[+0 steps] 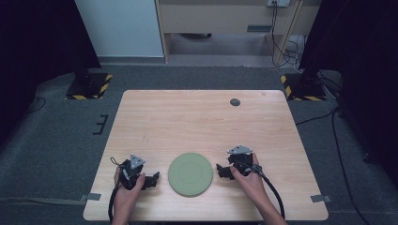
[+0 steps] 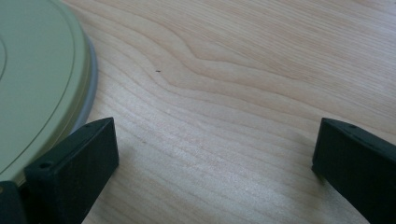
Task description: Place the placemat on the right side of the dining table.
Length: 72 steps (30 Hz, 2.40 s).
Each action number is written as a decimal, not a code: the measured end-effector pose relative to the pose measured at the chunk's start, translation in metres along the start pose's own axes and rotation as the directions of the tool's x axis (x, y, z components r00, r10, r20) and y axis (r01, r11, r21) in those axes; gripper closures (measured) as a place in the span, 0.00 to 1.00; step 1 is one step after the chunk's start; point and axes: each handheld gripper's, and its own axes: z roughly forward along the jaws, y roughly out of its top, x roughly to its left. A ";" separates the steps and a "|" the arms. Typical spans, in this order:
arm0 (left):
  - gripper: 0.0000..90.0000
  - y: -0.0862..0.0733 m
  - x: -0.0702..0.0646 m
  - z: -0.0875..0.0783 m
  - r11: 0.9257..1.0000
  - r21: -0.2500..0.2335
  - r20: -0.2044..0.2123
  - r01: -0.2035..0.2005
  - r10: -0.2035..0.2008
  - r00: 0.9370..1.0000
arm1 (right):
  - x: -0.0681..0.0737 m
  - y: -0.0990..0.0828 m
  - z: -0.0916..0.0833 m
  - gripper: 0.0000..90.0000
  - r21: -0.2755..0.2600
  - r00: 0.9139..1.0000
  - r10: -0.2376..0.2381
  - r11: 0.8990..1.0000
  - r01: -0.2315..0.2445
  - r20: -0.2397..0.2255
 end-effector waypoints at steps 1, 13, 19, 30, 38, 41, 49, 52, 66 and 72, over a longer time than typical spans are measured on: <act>0.00 0.000 0.000 0.000 1.000 0.001 0.003 -0.003 0.003 1.000 | 0.000 0.000 0.000 0.01 0.000 1.000 -0.008 1.000 0.008 -0.007; 0.03 -0.003 -0.003 -0.004 1.000 -0.016 0.038 -0.021 0.021 0.999 | 0.007 -0.003 -0.016 0.05 -0.024 0.995 -0.078 0.997 0.076 -0.069; 0.03 -0.001 -0.007 -0.015 0.997 -0.071 0.088 -0.011 0.017 0.996 | 0.014 -0.001 -0.031 0.06 -0.055 0.987 -0.117 0.992 0.111 -0.106; 0.04 0.005 -0.032 -0.013 0.993 -0.087 0.171 -0.080 0.094 0.981 | 0.024 -0.004 -0.034 0.08 -0.047 0.975 -0.150 0.988 0.144 -0.164; 0.04 0.008 -0.041 -0.006 0.991 -0.080 0.217 -0.103 0.119 0.969 | 0.031 -0.007 -0.034 0.09 -0.036 0.966 -0.165 0.986 0.161 -0.200; 0.04 0.008 -0.042 -0.006 0.991 -0.080 0.222 -0.103 0.118 0.968 | 0.033 -0.008 -0.033 0.08 -0.029 0.965 -0.164 0.986 0.162 -0.206; 0.04 0.008 -0.044 -0.007 0.990 -0.088 0.228 -0.107 0.125 0.966 | 0.042 -0.010 -0.029 0.08 -0.015 0.960 -0.171 0.985 0.172 -0.223; 0.04 0.008 -0.044 -0.007 0.991 -0.087 0.230 -0.102 0.120 0.966 | 0.044 -0.011 -0.028 0.08 -0.014 0.959 -0.177 0.984 0.178 -0.221; 0.04 0.010 -0.050 0.000 0.994 -0.066 0.201 -0.090 0.102 0.974 | 0.043 -0.009 -0.026 0.03 -0.002 0.966 -0.161 0.986 0.164 -0.203; 0.03 0.012 -0.048 0.004 0.996 -0.062 0.201 -0.068 0.079 0.976 | 0.043 -0.008 -0.025 0.01 0.004 0.968 -0.158 0.987 0.162 -0.192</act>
